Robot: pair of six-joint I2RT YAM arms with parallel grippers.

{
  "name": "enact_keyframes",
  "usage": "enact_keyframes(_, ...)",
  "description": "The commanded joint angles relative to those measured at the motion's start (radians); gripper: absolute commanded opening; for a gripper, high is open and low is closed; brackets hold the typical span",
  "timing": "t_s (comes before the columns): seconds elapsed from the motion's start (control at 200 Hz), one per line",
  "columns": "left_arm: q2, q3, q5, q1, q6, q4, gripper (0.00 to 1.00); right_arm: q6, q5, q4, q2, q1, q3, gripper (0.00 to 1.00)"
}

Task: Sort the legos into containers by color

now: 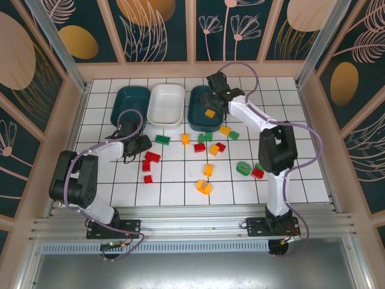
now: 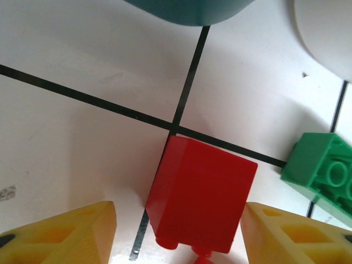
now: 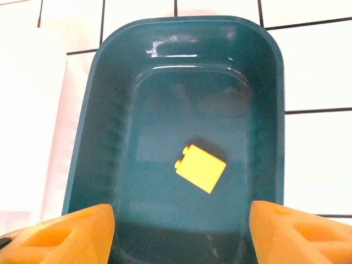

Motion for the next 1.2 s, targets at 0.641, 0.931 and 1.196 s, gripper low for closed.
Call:
enact_keyframes(0.641,0.028,0.086,-0.043,-0.023,0.041,-0.027,0.24,0.029,-0.052,0.138,-0.343,0.006,-0.460,0.64)
enact_keyframes(0.931,-0.116,0.136,-0.018,-0.102,0.022,-0.100,0.18,0.026,-0.052,0.158,-0.382,0.004,-0.500,0.62)
enact_keyframes(1.196,0.086,0.457,0.096,-0.116,0.045,-0.106,0.14,0.031,-0.031,0.154,-0.413,-0.014,-0.564,0.61)
